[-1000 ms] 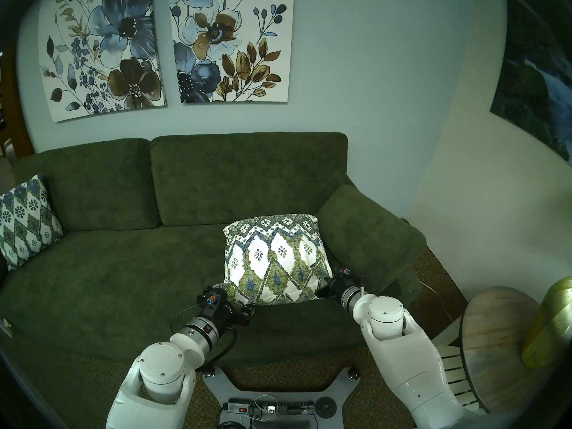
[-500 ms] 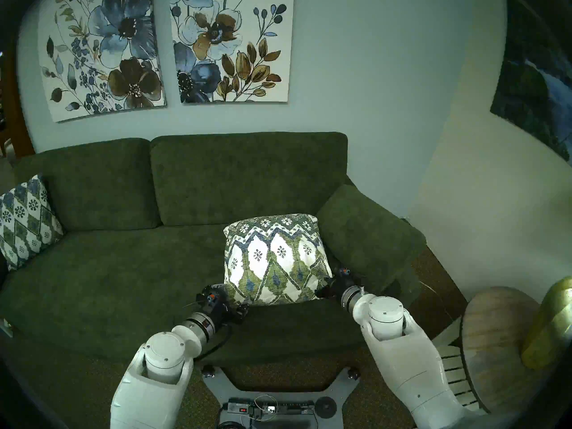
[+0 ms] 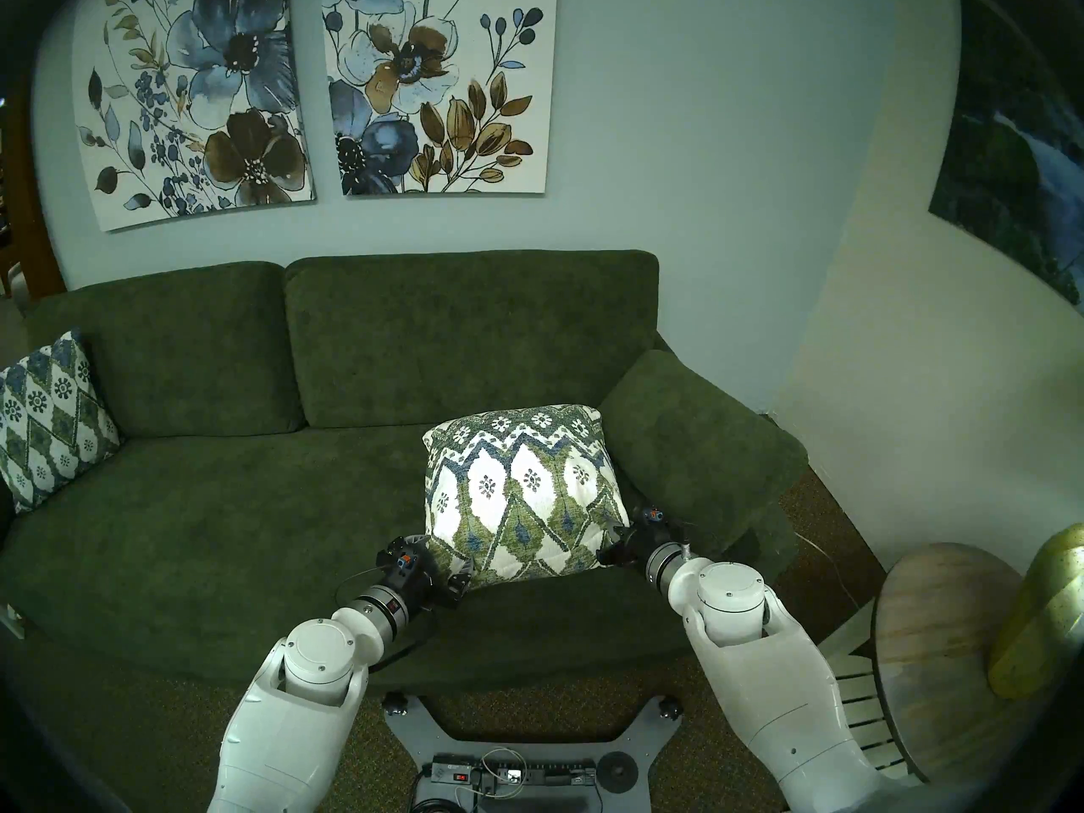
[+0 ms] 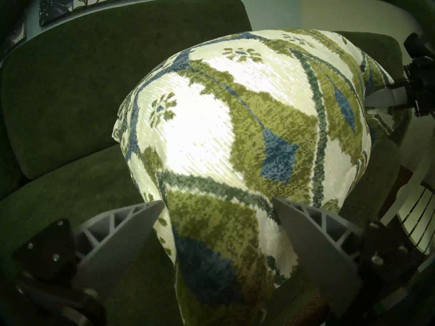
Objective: Fluff a cushion
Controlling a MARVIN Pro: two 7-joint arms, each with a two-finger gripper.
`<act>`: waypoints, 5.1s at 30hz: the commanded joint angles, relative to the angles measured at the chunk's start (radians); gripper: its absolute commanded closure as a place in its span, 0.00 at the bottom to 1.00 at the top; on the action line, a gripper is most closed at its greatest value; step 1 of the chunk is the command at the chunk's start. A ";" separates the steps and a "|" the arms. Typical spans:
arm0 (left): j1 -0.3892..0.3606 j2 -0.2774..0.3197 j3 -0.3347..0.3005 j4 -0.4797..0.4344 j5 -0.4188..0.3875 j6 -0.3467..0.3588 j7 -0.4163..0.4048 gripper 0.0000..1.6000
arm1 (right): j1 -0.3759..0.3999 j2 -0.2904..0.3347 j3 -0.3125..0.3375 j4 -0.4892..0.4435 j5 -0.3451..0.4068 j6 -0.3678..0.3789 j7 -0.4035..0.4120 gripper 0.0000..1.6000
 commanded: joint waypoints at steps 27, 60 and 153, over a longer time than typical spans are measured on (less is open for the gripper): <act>-0.022 -0.048 0.018 -0.037 -0.005 -0.004 0.043 1.00 | -0.008 -0.004 -0.011 -0.008 -0.036 -0.054 -0.033 1.00; -0.252 0.013 -0.083 -0.315 -0.028 -0.028 0.087 1.00 | 0.219 -0.056 0.055 -0.259 -0.091 -0.207 -0.111 1.00; -0.548 -0.051 -0.065 -0.027 -0.141 -0.008 0.141 1.00 | 0.504 -0.184 0.019 0.123 -0.147 -0.303 -0.143 1.00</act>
